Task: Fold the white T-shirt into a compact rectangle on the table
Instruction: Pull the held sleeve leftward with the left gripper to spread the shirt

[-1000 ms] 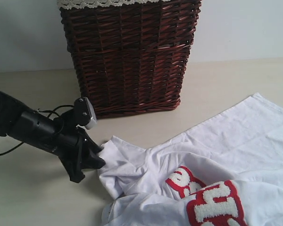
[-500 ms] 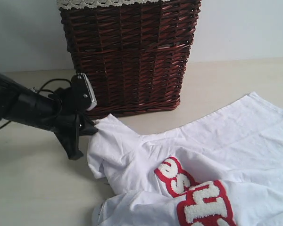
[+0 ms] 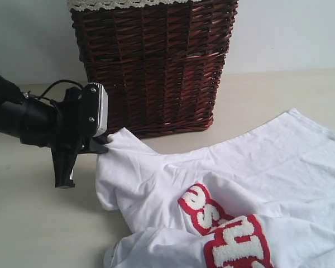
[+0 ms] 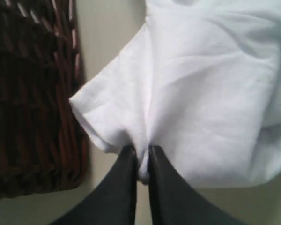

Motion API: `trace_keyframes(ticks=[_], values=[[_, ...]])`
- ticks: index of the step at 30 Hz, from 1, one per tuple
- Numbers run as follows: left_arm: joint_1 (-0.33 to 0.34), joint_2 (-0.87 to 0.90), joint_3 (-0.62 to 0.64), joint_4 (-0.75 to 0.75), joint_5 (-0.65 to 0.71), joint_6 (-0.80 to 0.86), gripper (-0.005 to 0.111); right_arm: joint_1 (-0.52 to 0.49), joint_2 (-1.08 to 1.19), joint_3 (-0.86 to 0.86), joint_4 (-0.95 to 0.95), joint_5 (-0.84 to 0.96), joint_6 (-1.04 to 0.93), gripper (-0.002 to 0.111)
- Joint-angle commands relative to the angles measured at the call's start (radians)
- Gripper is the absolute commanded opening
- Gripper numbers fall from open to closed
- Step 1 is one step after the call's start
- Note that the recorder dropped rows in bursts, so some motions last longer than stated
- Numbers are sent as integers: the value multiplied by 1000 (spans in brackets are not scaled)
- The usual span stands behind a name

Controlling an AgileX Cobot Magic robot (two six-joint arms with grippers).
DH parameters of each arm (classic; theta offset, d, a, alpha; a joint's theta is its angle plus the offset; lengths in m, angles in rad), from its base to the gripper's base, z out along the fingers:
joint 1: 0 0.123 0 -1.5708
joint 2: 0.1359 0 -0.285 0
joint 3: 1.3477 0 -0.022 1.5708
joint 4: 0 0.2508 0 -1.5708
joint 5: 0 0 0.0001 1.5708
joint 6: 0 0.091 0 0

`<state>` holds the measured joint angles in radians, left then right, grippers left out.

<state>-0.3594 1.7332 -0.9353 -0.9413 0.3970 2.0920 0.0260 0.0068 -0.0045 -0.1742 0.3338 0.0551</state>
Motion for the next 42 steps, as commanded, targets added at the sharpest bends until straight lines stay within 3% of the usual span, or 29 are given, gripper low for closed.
trace_keyframes(ticks=[1, 8, 13, 15, 20, 22, 25, 28, 29, 30, 35, 40, 42], values=[[1, -57, -22, -16, -61, -2, 0, -3, -7, 5, -8, -6, 0, 27], [1, -91, -112, -44, -55, -2, 0, -3, -7, 5, -8, -6, 0, 27], [1, -48, -175, -73, 22, -2, 3, -3, -7, 5, -8, -6, 0, 27], [-1, -15, -185, -97, 27, -2, 12, -3, -7, 5, -8, -6, 0, 27], [-3, 42, -191, -239, 27, -16, 48, -3, -7, 5, -8, -6, 0, 27], [-3, 47, -189, -309, 23, -107, 58, -3, -7, 5, -8, -6, 0, 27], [2, 4, -185, -320, 16, -436, 59, -3, -7, 5, -8, -6, 0, 27], [44, -55, -182, -174, 107, -677, 59, -3, -7, 5, -8, -6, 0, 27], [75, -62, -169, -100, 206, -740, 59, -3, -7, 5, -8, -6, 0, 27], [97, -59, -150, -72, 240, -747, 59, -3, -7, 5, -8, -6, 0, 27], [195, 74, -4, -69, 221, -657, 59, -3, -7, 5, -8, -6, 0, 27], [180, 168, -1, -344, 300, -253, 59, -3, -7, 5, -8, -6, 0, 27], [153, 191, -1, -405, 267, -145, 58, -3, -7, 5, -8, -6, 0, 27]])
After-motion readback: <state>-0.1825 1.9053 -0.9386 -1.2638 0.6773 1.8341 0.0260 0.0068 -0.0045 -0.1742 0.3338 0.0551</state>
